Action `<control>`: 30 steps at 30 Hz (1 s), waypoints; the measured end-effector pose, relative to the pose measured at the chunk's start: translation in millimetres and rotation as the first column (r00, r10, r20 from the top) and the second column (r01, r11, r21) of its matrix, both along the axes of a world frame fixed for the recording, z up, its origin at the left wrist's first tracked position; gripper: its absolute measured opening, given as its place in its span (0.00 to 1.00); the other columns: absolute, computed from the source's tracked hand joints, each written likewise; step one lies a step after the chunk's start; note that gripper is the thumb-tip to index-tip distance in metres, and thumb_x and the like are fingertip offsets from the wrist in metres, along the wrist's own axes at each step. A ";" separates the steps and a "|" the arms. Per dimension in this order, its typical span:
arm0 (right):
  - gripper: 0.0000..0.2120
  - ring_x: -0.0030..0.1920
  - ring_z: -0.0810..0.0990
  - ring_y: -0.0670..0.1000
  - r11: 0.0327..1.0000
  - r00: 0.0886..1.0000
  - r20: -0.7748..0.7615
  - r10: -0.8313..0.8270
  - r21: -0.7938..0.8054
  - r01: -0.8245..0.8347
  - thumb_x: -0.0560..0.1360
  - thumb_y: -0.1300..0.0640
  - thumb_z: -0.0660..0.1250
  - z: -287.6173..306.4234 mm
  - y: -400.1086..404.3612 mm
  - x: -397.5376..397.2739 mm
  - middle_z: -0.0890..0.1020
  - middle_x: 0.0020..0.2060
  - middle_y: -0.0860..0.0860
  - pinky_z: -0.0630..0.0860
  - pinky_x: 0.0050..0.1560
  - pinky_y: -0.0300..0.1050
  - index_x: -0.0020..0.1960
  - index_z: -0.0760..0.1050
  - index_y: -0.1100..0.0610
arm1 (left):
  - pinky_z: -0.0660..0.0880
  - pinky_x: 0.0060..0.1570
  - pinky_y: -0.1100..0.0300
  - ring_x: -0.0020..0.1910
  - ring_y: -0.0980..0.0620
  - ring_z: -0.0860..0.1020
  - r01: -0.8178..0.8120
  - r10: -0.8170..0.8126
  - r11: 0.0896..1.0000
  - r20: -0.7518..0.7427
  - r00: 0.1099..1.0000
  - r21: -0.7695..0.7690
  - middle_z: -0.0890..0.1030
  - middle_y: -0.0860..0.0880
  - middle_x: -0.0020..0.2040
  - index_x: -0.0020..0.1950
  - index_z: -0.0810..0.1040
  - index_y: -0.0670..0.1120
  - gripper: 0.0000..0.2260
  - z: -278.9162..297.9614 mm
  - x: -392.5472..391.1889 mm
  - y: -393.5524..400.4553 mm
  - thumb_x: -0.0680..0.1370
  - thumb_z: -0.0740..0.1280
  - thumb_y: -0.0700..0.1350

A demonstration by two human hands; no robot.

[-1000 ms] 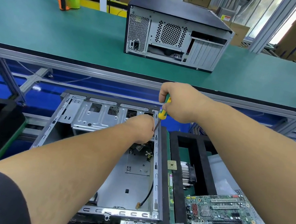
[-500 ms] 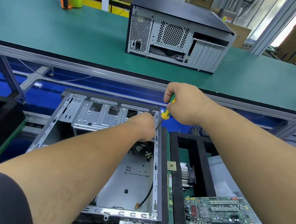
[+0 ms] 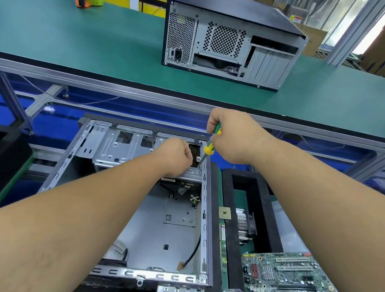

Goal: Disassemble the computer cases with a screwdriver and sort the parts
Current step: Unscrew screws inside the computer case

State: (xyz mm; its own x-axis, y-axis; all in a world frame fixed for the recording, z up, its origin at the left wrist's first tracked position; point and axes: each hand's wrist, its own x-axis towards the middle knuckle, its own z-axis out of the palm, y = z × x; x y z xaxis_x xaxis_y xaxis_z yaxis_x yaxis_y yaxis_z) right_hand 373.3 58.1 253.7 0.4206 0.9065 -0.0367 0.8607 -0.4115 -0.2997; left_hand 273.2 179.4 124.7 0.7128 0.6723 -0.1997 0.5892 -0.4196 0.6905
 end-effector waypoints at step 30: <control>0.08 0.32 0.78 0.48 0.952 0.987 -0.089 0.131 0.289 -0.100 0.78 0.57 0.69 30.5 0.6 -40.5 0.79 0.36 0.49 0.71 0.29 0.47 0.47 0.74 0.45 | 0.55 0.23 0.64 0.24 0.56 0.59 -0.150 0.713 0.417 0.220 0.666 -0.897 0.66 0.52 0.30 0.58 0.80 0.45 0.14 -26.5 -87.3 -0.1 0.87 0.53 0.41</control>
